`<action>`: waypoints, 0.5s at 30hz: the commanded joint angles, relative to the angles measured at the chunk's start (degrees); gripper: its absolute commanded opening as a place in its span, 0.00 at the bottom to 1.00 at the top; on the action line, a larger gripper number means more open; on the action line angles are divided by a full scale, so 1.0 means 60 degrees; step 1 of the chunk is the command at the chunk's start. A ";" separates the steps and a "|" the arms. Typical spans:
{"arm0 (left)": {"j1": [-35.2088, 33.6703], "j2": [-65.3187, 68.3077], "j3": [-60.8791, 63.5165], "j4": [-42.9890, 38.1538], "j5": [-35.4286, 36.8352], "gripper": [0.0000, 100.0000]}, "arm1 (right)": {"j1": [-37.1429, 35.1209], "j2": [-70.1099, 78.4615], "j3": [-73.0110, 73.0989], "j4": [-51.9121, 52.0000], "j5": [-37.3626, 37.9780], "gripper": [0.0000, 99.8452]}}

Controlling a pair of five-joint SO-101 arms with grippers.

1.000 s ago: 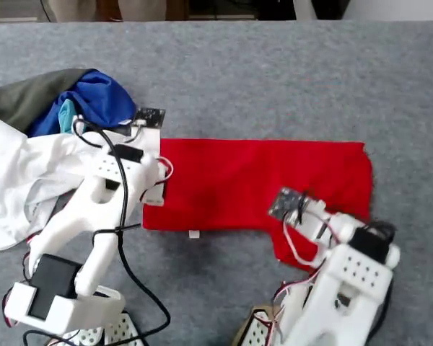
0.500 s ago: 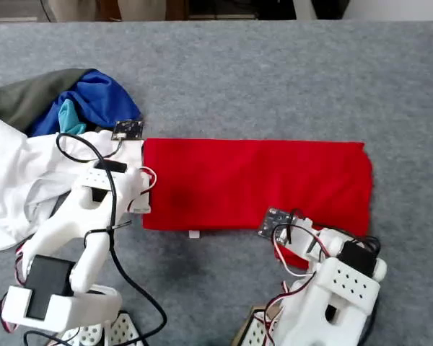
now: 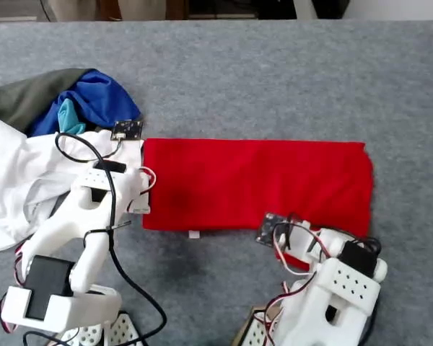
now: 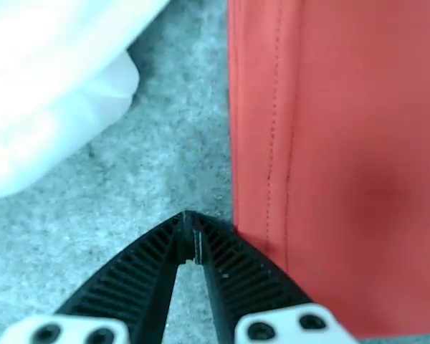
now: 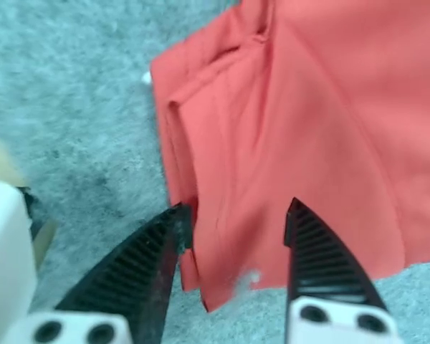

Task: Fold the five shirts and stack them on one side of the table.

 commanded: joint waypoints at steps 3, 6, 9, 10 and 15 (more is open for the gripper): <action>-0.0073 -0.0432 0.0000 -0.0132 -0.0044 0.02 | -0.0081 0.0051 0.1018 -0.0015 0.0308 0.23; -0.0073 -0.0432 0.0000 -0.0132 -0.0044 0.02 | -0.0081 0.0066 0.0989 0.0000 0.0308 0.23; -0.0073 -0.0432 0.0000 -0.0132 -0.0044 0.02 | -0.0051 0.0081 0.0960 0.0044 0.0308 0.23; -0.0073 -0.0432 0.0000 -0.0132 -0.0044 0.02 | -0.0037 0.0110 0.0857 0.0176 0.0308 0.23; -0.0073 -0.0432 0.0000 -0.0132 -0.0044 0.02 | -0.0051 0.1985 -0.0652 0.1289 0.0293 0.22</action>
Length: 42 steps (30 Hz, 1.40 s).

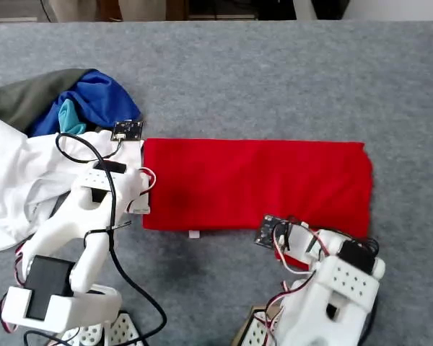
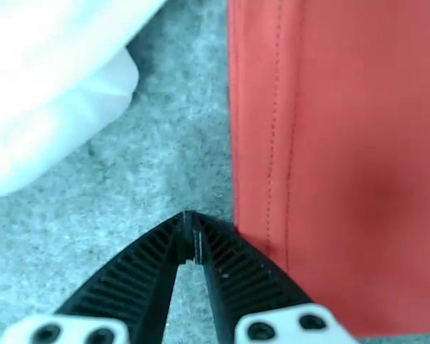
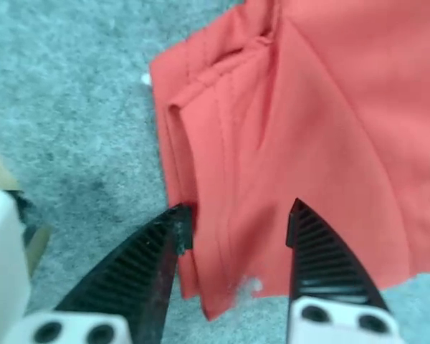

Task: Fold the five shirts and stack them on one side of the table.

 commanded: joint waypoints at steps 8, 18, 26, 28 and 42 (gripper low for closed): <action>-0.0073 -0.0403 -0.0015 -0.0132 -0.0044 0.02 | -0.0022 0.5136 -0.1824 -0.0073 0.0132 0.22; -0.0073 -0.0403 -0.0029 -0.0147 -0.0044 0.02 | -0.0095 0.5443 -0.1795 -0.0601 -0.0132 0.23; -0.0073 -0.0403 -0.0015 -0.0147 -0.0044 0.02 | 0.0139 0.5502 -0.1575 -0.2344 -0.0132 0.23; -0.0073 -0.0403 -0.0029 -0.0147 -0.0044 0.02 | 0.0139 0.5502 -0.1531 -0.2374 -0.0132 0.23; -0.0103 -0.0403 -0.0044 -0.0147 -0.0044 0.02 | 0.0125 0.5502 -0.1516 -0.2476 -0.0132 0.14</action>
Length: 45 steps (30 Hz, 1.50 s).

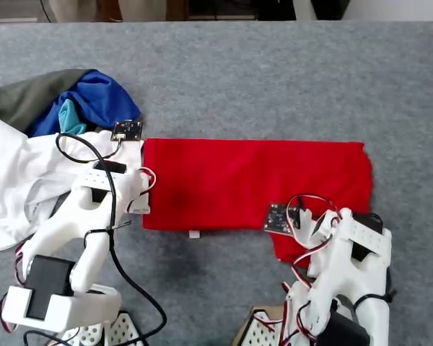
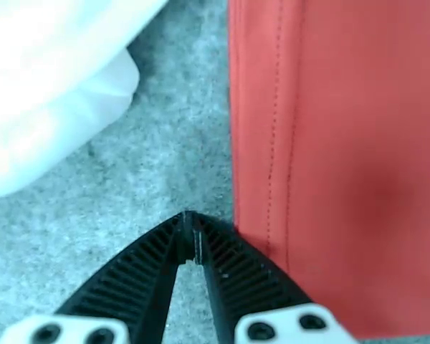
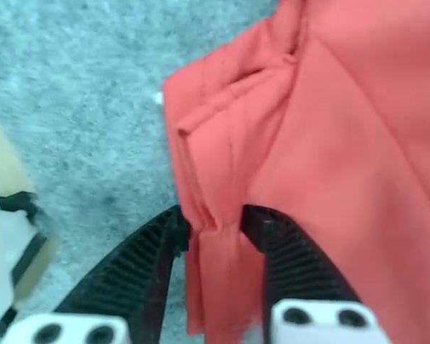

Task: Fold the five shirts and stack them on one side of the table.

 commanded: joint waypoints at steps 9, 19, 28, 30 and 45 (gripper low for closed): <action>-0.0073 -0.0403 -0.0073 -0.0088 -0.0073 0.02 | 0.0139 0.0095 0.0066 -0.0278 -0.0103 0.05; -0.0088 -0.0403 -0.0059 -0.0088 0.0000 0.02 | -0.0256 0.0110 -0.1853 0.2168 -0.0117 0.00; -0.0059 -0.0403 -0.0029 -0.0073 0.0000 0.02 | -0.1487 0.0227 -0.5604 0.4278 -0.0322 0.00; -0.0088 -0.0403 -0.0015 -0.0073 0.0000 0.02 | -0.1634 0.0623 -0.6161 0.4264 -0.0322 0.00; -0.0073 -0.0403 0.0000 -0.0073 0.0015 0.02 | -0.2454 0.3963 -0.8403 0.1890 -0.0308 0.01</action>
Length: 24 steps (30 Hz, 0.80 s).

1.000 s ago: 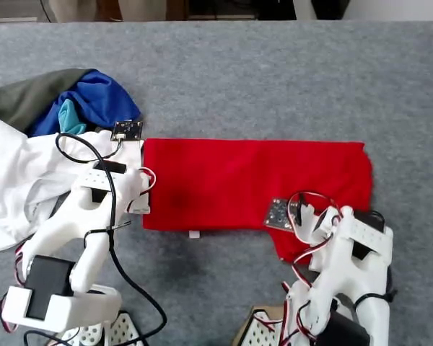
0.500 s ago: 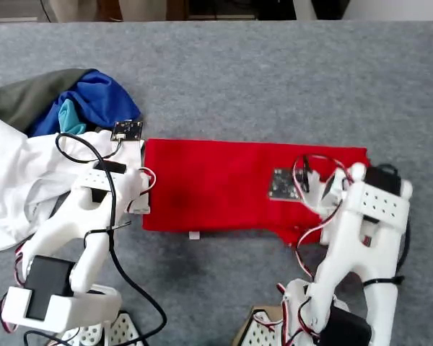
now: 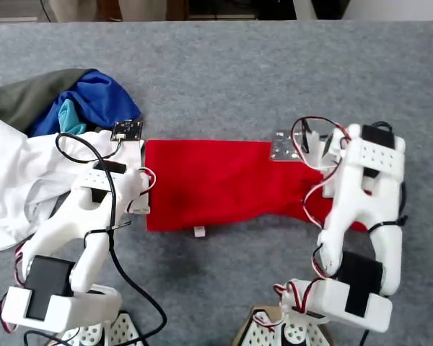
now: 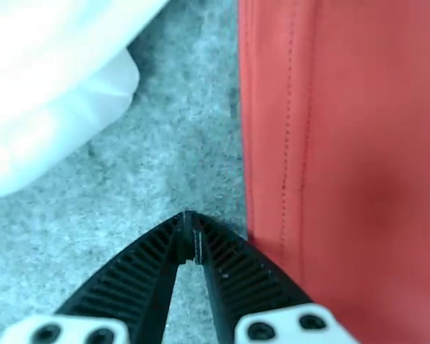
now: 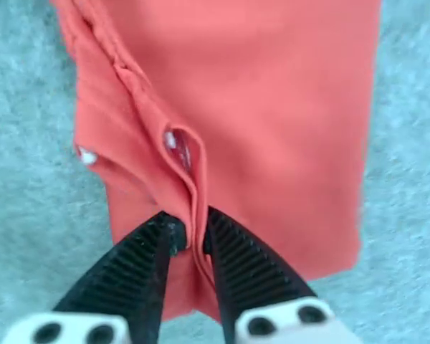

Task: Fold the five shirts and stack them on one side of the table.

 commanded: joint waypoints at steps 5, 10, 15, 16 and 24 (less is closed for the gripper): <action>-0.0088 -0.0403 0.0000 -0.0073 0.0015 0.02 | -0.0784 0.0007 -0.0652 -0.0249 -0.0601 0.15; -0.0103 -0.0403 0.0000 -0.0073 0.0015 0.02 | -0.0564 0.0007 -0.0930 -0.0352 -0.1231 0.44; -0.0103 -0.0403 0.0000 -0.0073 -0.0015 0.02 | -0.0154 -0.0271 -0.0930 -0.0088 -0.1260 0.34; -0.0103 -0.0403 0.0000 -0.0073 -0.0015 0.02 | -0.0022 -0.0505 -0.0916 0.0073 -0.1275 0.29; -0.0103 -0.0403 0.0000 -0.0044 0.0000 0.02 | 0.1443 -0.3319 -0.0476 0.0469 -0.3663 0.03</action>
